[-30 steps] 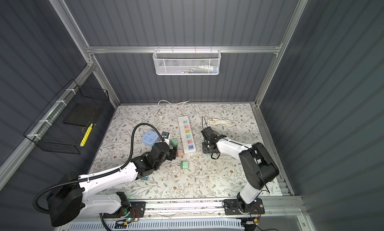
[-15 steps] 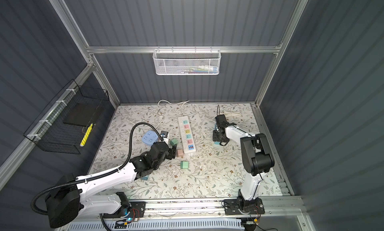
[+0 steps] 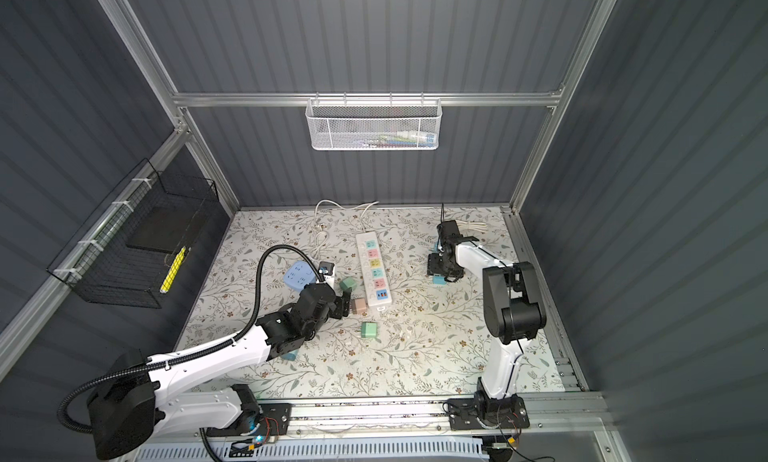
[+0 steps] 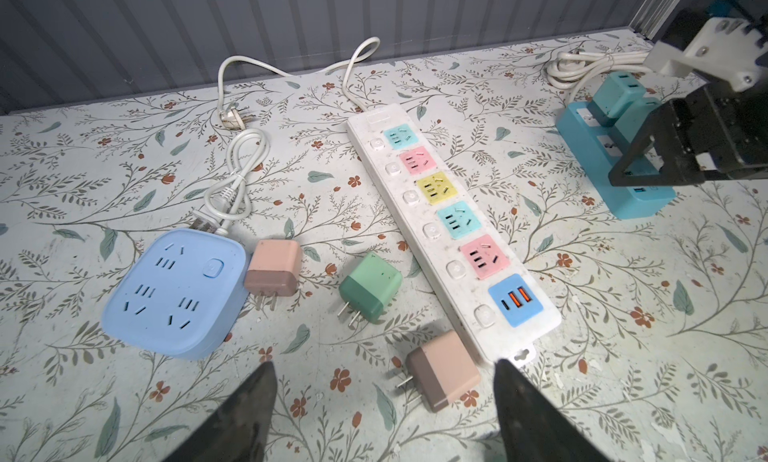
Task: Insert the plug
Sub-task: 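Move the right gripper over the white strip while the left reaches a green charger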
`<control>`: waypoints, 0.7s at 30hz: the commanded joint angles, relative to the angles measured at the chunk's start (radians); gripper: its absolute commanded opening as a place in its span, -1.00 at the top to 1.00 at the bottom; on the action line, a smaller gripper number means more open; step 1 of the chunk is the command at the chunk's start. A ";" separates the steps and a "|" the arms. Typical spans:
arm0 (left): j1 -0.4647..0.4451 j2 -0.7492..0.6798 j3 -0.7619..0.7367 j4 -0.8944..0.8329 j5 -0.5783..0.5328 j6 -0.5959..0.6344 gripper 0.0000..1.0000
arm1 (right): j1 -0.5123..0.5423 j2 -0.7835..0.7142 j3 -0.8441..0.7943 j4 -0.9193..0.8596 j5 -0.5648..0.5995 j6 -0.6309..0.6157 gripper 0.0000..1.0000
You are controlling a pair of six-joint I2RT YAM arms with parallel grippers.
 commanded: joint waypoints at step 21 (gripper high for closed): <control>0.008 -0.209 0.076 -0.159 -0.113 -0.033 -0.76 | 0.406 -0.179 0.103 -0.102 0.189 0.083 -0.76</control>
